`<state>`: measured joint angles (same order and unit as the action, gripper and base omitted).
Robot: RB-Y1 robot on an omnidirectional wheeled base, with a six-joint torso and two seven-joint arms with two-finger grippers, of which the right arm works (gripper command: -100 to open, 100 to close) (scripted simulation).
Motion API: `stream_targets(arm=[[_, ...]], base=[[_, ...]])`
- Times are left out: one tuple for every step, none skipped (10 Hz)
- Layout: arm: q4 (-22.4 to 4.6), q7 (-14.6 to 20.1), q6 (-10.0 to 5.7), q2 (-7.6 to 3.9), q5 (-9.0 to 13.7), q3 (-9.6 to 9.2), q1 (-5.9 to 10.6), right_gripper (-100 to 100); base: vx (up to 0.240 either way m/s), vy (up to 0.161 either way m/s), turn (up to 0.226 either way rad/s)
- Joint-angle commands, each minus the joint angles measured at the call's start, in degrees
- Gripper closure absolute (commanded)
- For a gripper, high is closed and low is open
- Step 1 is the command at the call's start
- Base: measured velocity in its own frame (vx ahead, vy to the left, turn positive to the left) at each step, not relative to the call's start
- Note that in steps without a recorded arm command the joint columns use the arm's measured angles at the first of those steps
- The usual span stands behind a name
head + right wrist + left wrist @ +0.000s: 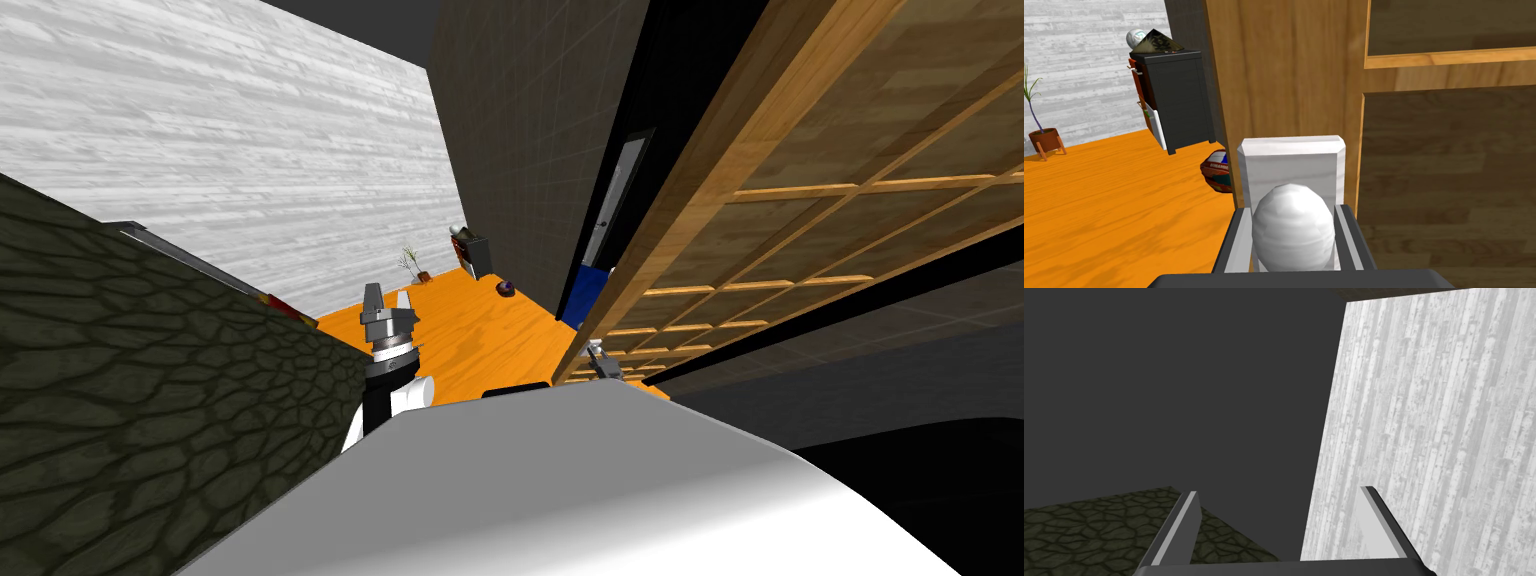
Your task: Pull the door open
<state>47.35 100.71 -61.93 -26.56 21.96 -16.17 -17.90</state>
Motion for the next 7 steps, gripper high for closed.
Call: stream_targets(arm=[[0.00, 0.00, 0.00, 0.00, 0.00, 0.00, 0.00, 100], [-1.44, 0.56, -1.75, -0.09, -0.38, -0.50, -0.30, 100], [-2.15, 0.82, -2.65, -0.15, -0.54, -0.69, -0.39, 100], [-2.98, 1.12, -3.70, -0.23, -0.72, -0.90, -0.50, 100], [-3.89, 1.46, -4.84, -0.32, -0.91, -1.13, -0.61, 100], [-4.92, 1.84, -6.14, -0.41, -1.14, -1.40, -0.75, 100], [-6.01, 2.24, -7.52, -0.52, -1.38, -1.68, -0.89, 100]], base=[[-0.084, -0.012, 0.018], [-0.010, 0.004, 0.032], [0.007, 0.012, 0.021], [0.015, 0.009, 0.014], [0.016, 0.003, 0.023], [0.014, 0.003, 0.027], [0.009, 0.008, 0.030]])
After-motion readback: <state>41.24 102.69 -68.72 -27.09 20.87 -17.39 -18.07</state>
